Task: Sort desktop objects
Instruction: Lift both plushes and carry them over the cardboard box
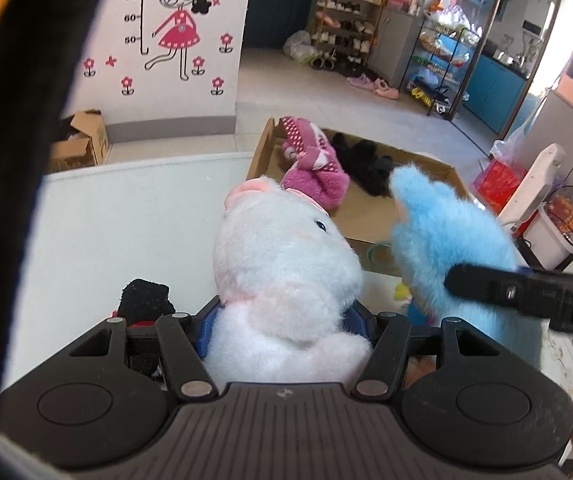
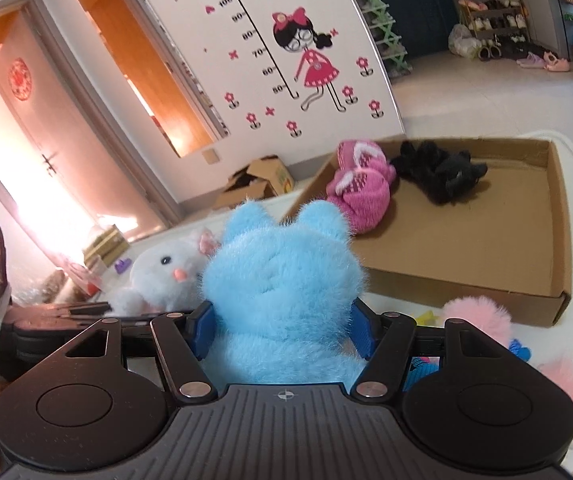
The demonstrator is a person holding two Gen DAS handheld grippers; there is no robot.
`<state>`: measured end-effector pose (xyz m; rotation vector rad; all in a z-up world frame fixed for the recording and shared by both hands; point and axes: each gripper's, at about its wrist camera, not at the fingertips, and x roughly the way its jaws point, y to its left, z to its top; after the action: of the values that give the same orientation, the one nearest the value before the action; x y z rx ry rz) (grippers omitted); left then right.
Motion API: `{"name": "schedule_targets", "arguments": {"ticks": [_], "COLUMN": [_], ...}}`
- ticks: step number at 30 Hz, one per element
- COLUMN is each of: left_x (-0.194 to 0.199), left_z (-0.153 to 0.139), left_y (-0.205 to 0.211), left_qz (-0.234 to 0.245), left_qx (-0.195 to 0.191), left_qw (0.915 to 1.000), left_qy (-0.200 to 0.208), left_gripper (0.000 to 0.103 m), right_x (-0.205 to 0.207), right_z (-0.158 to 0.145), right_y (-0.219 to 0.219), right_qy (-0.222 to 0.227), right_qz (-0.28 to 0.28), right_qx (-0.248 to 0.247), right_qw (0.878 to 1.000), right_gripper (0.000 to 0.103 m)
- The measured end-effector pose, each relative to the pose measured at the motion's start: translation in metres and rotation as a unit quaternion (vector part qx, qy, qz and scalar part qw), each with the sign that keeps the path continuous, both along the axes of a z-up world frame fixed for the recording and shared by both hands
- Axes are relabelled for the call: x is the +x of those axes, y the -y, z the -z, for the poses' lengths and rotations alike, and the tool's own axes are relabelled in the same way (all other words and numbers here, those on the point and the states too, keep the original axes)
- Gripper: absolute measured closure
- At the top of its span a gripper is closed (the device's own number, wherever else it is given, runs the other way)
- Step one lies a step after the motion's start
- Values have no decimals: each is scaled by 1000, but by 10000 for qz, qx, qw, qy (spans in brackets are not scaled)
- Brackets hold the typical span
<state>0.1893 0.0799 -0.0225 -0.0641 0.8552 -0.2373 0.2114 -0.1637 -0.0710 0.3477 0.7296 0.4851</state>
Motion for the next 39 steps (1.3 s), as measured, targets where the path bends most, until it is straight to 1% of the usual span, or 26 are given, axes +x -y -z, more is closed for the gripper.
{"name": "schedule_targets", "arguments": {"ticks": [5, 9, 16, 21, 24, 29, 33, 35, 39], "left_x": [-9, -15, -22, -17, -4, 39, 83, 97, 133], "left_z": [-6, -15, -44, -60, -63, -57, -46, -41, -29], "left_y": [12, 21, 44, 59, 70, 101, 128, 139, 156], "left_qz": [85, 174, 421, 699, 801, 950, 1037, 1077, 1055], "left_qx": [39, 104, 201, 200, 158, 100, -27, 17, 36], "left_qw": [9999, 9994, 9949, 9900, 9879, 9865, 9873, 9868, 9884], "left_qy": [91, 277, 894, 1209, 1320, 1329, 1206, 1213, 1090], "left_gripper": [46, 46, 45, 45, 45, 45, 45, 45, 45], "right_x": [-20, -35, -56, -56, -46, -21, 4, 15, 43], "right_z": [-18, -34, -75, -99, -108, -115, -114, -114, -109], "right_y": [14, 27, 61, 89, 103, 118, 127, 130, 137], "right_qy": [218, 416, 1018, 1328, 1426, 1477, 1416, 1400, 1345], "right_qz": [24, 82, 372, 677, 881, 1139, 1284, 1340, 1472], "right_qx": [100, 164, 122, 98, 50, -202, -320, -358, -460], "right_qw": [9997, 9990, 9940, 9888, 9858, 9822, 9810, 9804, 9788], "right_gripper": [34, 34, 34, 34, 33, 33, 33, 33, 33]}}
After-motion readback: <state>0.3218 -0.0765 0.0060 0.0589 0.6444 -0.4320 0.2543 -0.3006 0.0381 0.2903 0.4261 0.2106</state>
